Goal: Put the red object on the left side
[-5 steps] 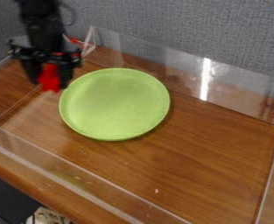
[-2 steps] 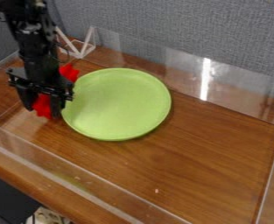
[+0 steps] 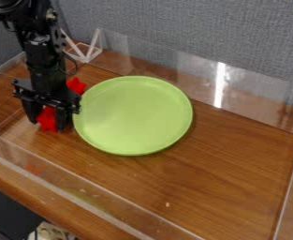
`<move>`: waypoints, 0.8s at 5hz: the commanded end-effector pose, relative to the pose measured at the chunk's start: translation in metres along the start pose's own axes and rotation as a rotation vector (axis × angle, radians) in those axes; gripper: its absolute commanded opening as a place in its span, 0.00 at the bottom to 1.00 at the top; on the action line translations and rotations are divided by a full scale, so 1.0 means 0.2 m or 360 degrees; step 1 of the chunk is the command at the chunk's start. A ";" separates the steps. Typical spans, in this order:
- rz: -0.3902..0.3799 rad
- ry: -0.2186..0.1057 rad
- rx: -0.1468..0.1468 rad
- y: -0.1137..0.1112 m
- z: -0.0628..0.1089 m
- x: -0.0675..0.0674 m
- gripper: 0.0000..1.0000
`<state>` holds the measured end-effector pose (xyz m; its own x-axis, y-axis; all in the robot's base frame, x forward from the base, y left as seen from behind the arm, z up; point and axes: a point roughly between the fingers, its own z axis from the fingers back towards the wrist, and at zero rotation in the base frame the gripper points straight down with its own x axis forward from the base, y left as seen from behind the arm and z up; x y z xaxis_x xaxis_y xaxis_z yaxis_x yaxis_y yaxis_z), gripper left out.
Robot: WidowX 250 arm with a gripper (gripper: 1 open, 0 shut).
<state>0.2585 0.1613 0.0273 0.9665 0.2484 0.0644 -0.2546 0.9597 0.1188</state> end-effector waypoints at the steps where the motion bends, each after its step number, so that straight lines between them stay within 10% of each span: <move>1: 0.0014 0.0021 0.0015 0.03 0.00 -0.02 0.00; 4: -0.0012 0.0116 0.0027 0.08 0.00 -0.07 0.00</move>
<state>0.2437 0.1681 0.0256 0.9717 0.2357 -0.0165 -0.2316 0.9638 0.1318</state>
